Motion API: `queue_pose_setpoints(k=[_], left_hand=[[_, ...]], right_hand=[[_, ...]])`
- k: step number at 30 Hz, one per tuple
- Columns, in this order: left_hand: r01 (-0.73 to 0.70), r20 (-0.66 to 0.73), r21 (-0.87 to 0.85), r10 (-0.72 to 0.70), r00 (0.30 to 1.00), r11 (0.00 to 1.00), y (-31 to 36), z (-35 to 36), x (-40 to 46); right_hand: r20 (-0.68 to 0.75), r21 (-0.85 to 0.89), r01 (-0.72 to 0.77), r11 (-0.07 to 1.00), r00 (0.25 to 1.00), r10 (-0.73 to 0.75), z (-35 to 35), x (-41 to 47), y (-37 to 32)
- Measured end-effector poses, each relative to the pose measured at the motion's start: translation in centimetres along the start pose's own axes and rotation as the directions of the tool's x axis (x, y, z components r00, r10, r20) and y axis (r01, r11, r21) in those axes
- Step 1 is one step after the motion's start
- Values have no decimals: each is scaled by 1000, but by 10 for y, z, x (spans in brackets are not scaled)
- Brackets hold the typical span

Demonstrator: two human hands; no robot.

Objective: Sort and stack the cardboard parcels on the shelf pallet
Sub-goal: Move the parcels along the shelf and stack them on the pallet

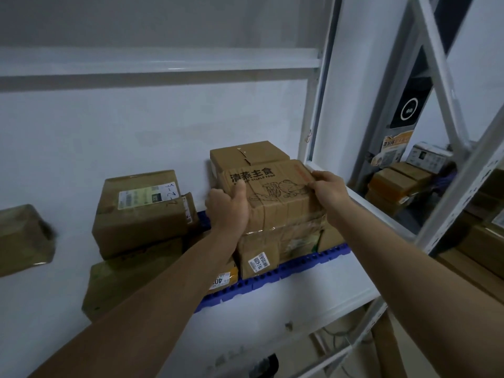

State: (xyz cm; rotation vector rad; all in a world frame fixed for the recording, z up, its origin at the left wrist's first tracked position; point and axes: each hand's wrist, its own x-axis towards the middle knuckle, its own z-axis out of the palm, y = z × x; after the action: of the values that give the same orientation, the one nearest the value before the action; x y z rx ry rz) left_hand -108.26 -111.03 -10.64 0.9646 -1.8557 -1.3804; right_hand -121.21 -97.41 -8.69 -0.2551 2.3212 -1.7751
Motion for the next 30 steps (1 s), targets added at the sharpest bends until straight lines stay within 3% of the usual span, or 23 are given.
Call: queue_pose_setpoints(k=[5, 11, 19, 21, 25, 30], left_hand=[[43, -90, 37, -40, 995, 998, -6, 7, 16], [63, -145, 21, -59, 988, 998, 0, 13, 35], [168, -225, -10, -166, 960, 986, 1, 29, 32], [195, -203, -13, -194, 960, 981, 4, 29, 38], [292, -9, -175, -298, 955, 940, 17, 21, 53], [309, 85, -286, -298, 951, 907, 23, 21, 74]], right_hand=[[-2, 11, -40, 999, 999, 40, 5, 17, 10], [-3, -32, 27, 999, 1000, -27, 12, 39, 7], [100, -2, 84, 996, 992, -84, 2, 55, 19], [135, 2, 85, 996, 987, -84, -2, 61, 15], [266, -21, 66, 998, 962, -58, -10, 75, 3], [421, -77, -21, 997, 906, 52, -7, 92, -13]])
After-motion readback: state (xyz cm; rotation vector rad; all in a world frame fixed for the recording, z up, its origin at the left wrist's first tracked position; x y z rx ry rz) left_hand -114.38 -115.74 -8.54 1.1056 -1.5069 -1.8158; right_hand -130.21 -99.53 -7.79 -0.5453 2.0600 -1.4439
